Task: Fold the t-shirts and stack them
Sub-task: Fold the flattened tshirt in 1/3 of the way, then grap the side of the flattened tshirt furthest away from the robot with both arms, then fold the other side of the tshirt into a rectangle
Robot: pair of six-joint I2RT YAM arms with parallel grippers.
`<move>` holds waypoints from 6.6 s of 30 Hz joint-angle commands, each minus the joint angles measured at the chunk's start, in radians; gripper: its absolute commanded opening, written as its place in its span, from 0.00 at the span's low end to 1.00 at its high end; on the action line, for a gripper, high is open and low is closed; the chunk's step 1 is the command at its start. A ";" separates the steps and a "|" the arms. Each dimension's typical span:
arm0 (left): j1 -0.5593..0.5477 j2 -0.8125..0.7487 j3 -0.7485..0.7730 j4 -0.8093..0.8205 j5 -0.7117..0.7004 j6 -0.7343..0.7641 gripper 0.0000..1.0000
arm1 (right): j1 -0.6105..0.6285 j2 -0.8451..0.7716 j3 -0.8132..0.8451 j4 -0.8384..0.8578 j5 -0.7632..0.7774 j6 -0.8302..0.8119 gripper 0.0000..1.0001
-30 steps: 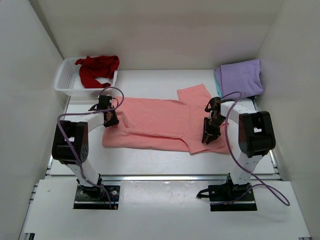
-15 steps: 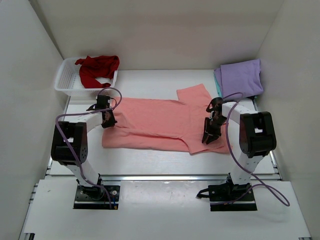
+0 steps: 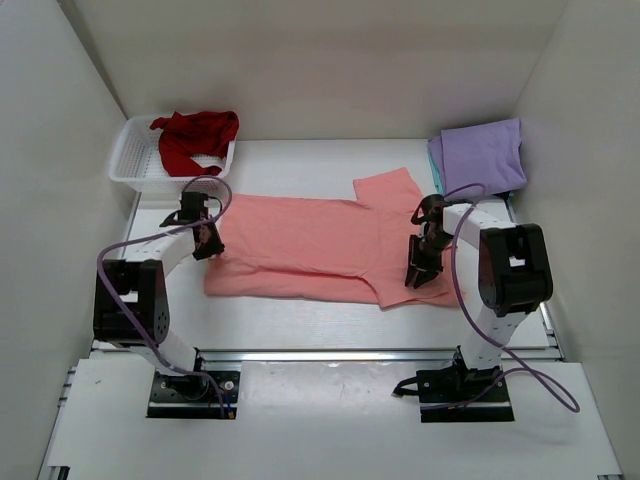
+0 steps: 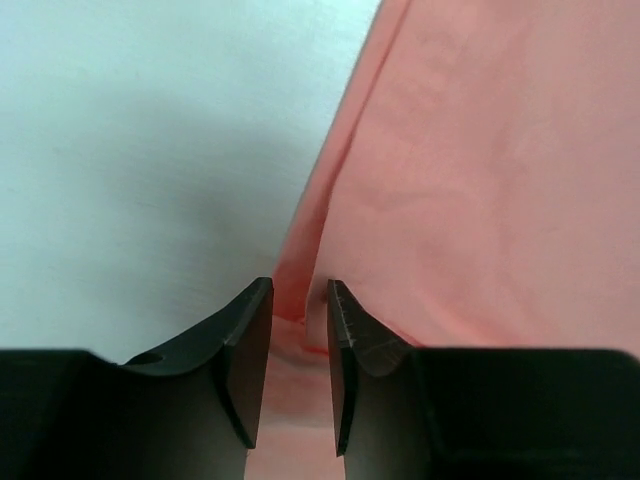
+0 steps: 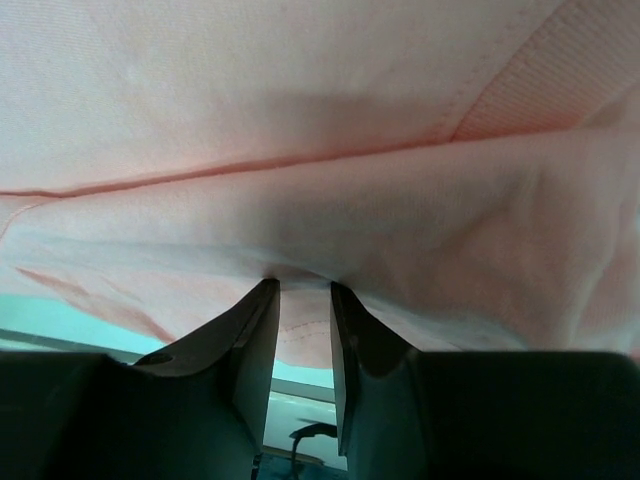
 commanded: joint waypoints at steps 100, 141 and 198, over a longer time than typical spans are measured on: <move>0.033 0.386 0.438 0.011 0.033 0.025 0.05 | -0.084 0.668 1.264 -0.168 0.089 -0.005 0.55; 0.134 0.138 0.223 0.199 0.261 -0.050 0.00 | -0.021 0.579 1.424 -0.364 -0.021 -0.169 0.00; 0.080 -0.341 -0.151 0.041 -0.026 0.045 0.00 | -0.066 -0.465 -0.100 0.205 -0.227 -0.155 0.00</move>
